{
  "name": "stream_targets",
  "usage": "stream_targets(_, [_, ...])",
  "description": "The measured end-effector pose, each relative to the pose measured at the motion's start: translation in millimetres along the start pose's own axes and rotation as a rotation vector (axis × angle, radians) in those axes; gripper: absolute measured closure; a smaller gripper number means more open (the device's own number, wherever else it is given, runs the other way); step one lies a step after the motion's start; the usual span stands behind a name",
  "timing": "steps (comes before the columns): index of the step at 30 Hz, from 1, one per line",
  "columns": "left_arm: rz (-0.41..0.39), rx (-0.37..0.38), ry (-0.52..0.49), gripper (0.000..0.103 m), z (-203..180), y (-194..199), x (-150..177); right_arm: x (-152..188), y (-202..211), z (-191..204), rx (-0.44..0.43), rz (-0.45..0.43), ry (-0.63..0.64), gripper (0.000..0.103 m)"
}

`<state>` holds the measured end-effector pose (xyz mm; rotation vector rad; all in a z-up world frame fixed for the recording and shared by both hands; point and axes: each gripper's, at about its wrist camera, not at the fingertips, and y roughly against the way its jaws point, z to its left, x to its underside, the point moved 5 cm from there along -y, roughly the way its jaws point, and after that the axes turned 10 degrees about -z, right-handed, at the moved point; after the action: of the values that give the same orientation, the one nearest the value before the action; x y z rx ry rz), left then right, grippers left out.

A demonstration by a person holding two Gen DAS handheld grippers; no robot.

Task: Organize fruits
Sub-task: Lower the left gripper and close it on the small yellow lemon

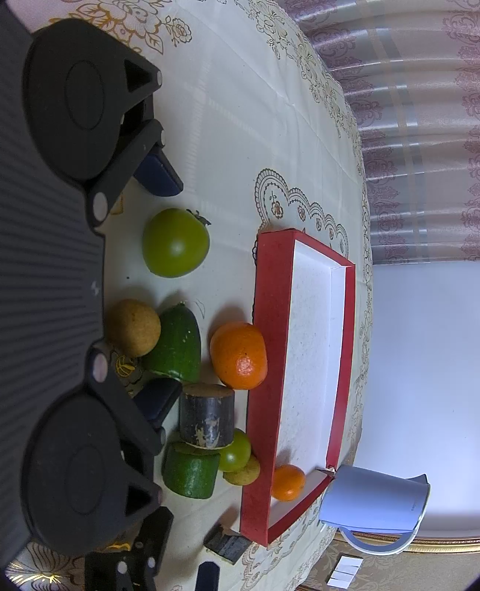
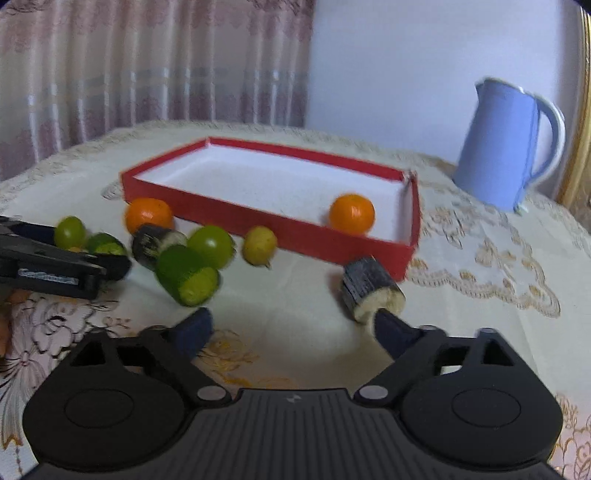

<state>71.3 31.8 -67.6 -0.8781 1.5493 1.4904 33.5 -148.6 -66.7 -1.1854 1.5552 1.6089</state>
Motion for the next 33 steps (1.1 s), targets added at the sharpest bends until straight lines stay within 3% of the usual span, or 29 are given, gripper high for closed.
stream_targets(5, [-0.001, 0.000, 0.000, 0.000, 0.2, -0.5, 0.6, 3.4, -5.7, -16.8, -0.050, 0.029, -0.122, 0.000])
stream_targets(17, [-0.014, 0.046, -0.034, 0.000, -4.3, 12.0, 2.5, 4.0, -5.0, -16.3, -0.042, 0.032, -0.109, 0.000])
stream_targets(22, [-0.050, 0.021, -0.092, 0.000, -2.6, 17.8, 2.4, 3.8, -5.2, -15.9, -0.041, 0.032, -0.107, 0.000])
stream_targets(28, [-0.106, 0.093, -0.141, 0.000, -9.9, 28.0, -0.7, 3.7, -5.6, -15.3, -0.040, 0.032, -0.105, 0.000])
stream_targets(33, [-0.136, 0.111, -0.201, 0.001, -20.0, 32.4, 1.0, 3.8, -5.7, -15.2, -0.040, 0.031, -0.105, 0.000])
